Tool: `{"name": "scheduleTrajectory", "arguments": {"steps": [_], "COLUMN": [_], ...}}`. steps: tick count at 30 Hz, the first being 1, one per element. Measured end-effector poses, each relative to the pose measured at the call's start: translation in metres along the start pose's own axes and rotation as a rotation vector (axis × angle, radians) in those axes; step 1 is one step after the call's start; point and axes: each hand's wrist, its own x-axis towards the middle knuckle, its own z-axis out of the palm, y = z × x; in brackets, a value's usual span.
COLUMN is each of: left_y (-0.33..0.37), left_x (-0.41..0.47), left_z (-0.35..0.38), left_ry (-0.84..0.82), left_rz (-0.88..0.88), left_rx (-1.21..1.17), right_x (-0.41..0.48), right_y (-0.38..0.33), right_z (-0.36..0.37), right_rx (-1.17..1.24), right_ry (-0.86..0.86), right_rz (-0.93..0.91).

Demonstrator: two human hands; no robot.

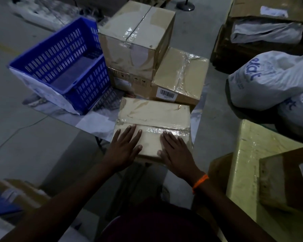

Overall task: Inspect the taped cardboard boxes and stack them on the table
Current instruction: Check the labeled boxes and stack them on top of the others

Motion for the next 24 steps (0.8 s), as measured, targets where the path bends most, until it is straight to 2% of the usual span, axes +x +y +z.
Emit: {"name": "scheduleTrajectory", "arguments": {"steps": [4, 8, 12, 15, 17, 19, 22, 24], "left_y": [-0.002, 0.001, -0.001, -0.003, -0.006, -0.004, -0.003, -0.005], "left_x": [-0.019, -0.013, -0.012, -0.004, 0.008, 0.025, 0.053, 0.064], "left_z": [0.005, 0.003, 0.004, 0.001, -0.008, -0.027, -0.056, -0.064], "left_ry": [0.047, 0.05, 0.019, 0.049, 0.107, 0.189, 0.189, 0.123], "left_rz": [0.013, 0.004, 0.003, -0.051, -0.167, -0.314, -0.483, -0.597], "left_rx": [0.058, 0.068, 0.04, -0.044, -0.113, -0.293, -0.731, -0.885], "right_x": [-0.023, -0.018, -0.01, -0.001, 0.007, 0.016, 0.033, 0.043], "right_y": [0.009, 0.009, 0.01, 0.019, 0.026, 0.031, 0.038, 0.046], "right_z": [0.005, 0.001, -0.005, -0.007, -0.016, -0.032, -0.052, -0.05], "right_rx": [-0.09, -0.062, 0.107, 0.222, 0.265, 0.426, 0.855, 1.023], "right_ry": [0.065, 0.048, 0.021, 0.155, 0.314, 0.366, 0.174, 0.1], "right_rz": [-0.058, -0.042, -0.025, 0.023, 0.173, 0.395, 0.68, 0.776]}}
